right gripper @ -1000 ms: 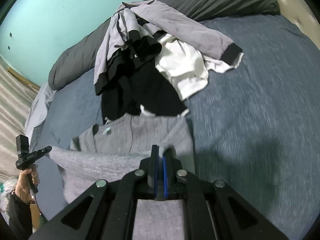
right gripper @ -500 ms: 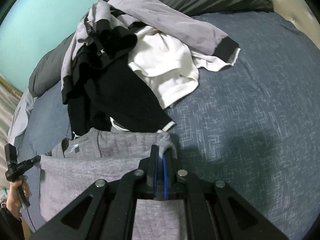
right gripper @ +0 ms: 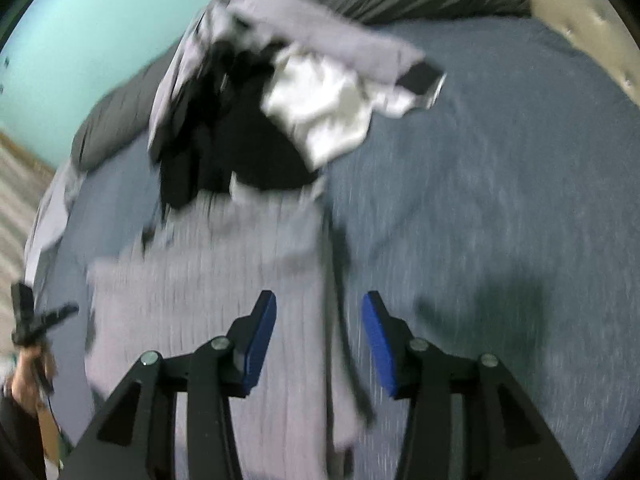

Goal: Fold clothes

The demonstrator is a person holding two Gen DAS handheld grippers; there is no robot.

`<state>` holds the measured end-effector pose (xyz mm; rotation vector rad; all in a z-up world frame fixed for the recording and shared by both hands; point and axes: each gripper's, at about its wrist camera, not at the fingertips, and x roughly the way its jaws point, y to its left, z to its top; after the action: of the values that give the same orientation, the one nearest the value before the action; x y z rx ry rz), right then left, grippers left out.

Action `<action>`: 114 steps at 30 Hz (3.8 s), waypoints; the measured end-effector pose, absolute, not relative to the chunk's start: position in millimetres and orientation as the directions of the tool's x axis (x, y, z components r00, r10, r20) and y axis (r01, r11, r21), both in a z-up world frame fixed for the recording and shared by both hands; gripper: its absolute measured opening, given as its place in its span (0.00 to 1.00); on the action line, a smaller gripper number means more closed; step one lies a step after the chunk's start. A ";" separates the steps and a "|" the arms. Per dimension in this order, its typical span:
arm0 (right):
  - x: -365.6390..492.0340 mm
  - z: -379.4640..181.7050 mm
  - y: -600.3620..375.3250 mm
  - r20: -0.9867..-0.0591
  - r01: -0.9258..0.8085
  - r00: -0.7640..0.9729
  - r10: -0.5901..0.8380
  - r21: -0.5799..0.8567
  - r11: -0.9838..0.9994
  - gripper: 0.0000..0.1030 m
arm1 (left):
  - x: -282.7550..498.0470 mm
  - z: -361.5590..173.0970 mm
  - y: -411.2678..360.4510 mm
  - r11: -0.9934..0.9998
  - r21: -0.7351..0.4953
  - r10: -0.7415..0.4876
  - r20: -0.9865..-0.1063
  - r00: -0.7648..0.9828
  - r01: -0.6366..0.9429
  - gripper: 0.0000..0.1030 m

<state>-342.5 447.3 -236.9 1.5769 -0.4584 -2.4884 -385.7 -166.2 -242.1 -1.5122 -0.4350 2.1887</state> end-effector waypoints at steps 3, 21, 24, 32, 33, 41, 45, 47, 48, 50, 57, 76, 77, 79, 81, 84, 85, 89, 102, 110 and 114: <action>-310.7 -260.0 444.6 -0.867 -0.028 -0.352 -0.354 0.387 -0.922 0.53 | -356.0 -252.1 -171.6 -0.845 -0.508 0.535 -0.801 -0.270 -0.167 0.49; -268.4 -316.5 423.6 -0.856 -0.067 -0.255 -0.450 0.480 -0.875 0.61 | -301.8 -303.9 -150.8 -0.808 -0.581 0.589 -0.786 -0.189 -0.099 0.59; -269.8 -322.5 419.4 -0.860 -0.066 -0.255 -0.441 0.471 -0.880 0.61 | -303.5 -309.5 -147.4 -0.805 -0.584 0.592 -0.782 -0.198 -0.101 0.58; -270.7 -314.5 404.9 -0.862 -0.024 -0.283 -0.421 0.446 -0.895 0.17 | -303.2 -296.7 -140.0 -0.800 -0.583 0.599 -0.770 -0.220 -0.139 0.16; -270.1 -311.6 403.5 -0.863 -0.017 -0.286 -0.417 0.439 -0.898 0.15 | -303.9 -293.2 -138.3 -0.802 -0.578 0.597 -0.771 -0.220 -0.150 0.15; -263.1 -274.1 406.0 -0.835 0.027 -0.319 -0.449 0.466 -0.885 0.10 | -296.2 -252.1 -134.1 -0.807 -0.558 0.591 -0.761 -0.269 -0.194 0.11; -254.9 -248.1 406.6 -0.816 0.072 -0.336 -0.470 0.475 -0.877 0.09 | -282.0 -230.9 -137.4 -0.813 -0.535 0.581 -0.767 -0.272 -0.229 0.11; -248.5 -238.4 407.6 -0.815 0.084 -0.336 -0.473 0.474 -0.877 0.09 | -276.0 -219.0 -138.2 -0.812 -0.533 0.583 -0.765 -0.274 -0.240 0.11; -245.4 -233.6 408.1 -0.814 0.090 -0.336 -0.474 0.473 -0.876 0.09 | -272.3 -214.8 -139.5 -0.811 -0.533 0.584 -0.765 -0.272 -0.243 0.11; -238.0 -224.7 405.8 -0.813 0.103 -0.332 -0.478 0.472 -0.876 0.09 | -261.5 -205.4 -137.4 -0.808 -0.532 0.587 -0.764 -0.268 -0.253 0.11; -189.3 -198.3 404.5 -0.817 0.155 -0.297 -0.494 0.469 -0.869 0.08 | -209.0 -184.6 -124.4 -0.797 -0.534 0.597 -0.767 -0.237 -0.281 0.11; -118.4 -262.7 389.6 -0.912 0.183 -0.165 -0.376 0.346 -0.920 0.13 | -122.6 -266.6 -125.9 -0.819 -0.541 0.566 -0.816 -0.117 -0.194 0.12; -119.2 -259.3 392.5 -0.912 0.182 -0.169 -0.375 0.345 -0.921 0.13 | -121.6 -264.9 -128.8 -0.821 -0.539 0.564 -0.817 -0.119 -0.191 0.12; -118.3 -251.3 402.1 -0.909 0.170 -0.188 -0.371 0.342 -0.924 0.13 | -120.1 -258.0 -139.1 -0.837 -0.518 0.543 -0.828 -0.140 -0.179 0.12; -125.2 -240.4 412.0 -0.909 0.164 -0.215 -0.357 0.327 -0.931 0.13 | -120.6 -249.9 -150.8 -0.850 -0.495 0.522 -0.837 -0.167 -0.180 0.12; -137.7 -231.0 419.2 -0.906 0.154 -0.238 -0.350 0.321 -0.935 0.14 | -130.0 -235.2 -154.4 -0.868 -0.452 0.490 -0.847 -0.206 -0.206 0.12; -142.8 -228.6 419.7 -0.907 0.151 -0.244 -0.344 0.315 -0.937 0.15 | -135.3 -231.9 -148.7 -0.869 -0.443 0.486 -0.848 -0.212 -0.222 0.12; -163.5 -228.5 402.6 -0.906 0.155 -0.256 -0.336 0.305 -0.940 0.18 | -158.6 -227.8 -119.1 -0.871 -0.384 0.459 -0.858 -0.230 -0.306 0.12; -224.1 -283.5 358.4 -0.944 0.172 -0.227 -0.238 0.201 -0.964 0.21 | -226.7 -285.7 -65.5 -0.895 -0.310 0.382 -0.904 -0.191 -0.321 0.12; -248.6 -304.8 366.1 -0.950 0.163 -0.229 -0.214 0.179 -0.970 0.21 | -254.9 -295.5 -72.7 -0.904 -0.303 0.375 -0.901 -0.216 -0.303 0.12; -260.7 -305.9 366.8 -0.941 0.162 -0.262 -0.213 0.174 -0.971 0.21 | -271.6 -293.2 -76.8 -0.907 -0.305 0.379 -0.892 -0.247 -0.289 0.12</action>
<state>-260.7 366.8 -305.9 1.7431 -0.0626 -2.3236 -271.6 -76.8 -293.2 -1.5998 -0.1081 2.1906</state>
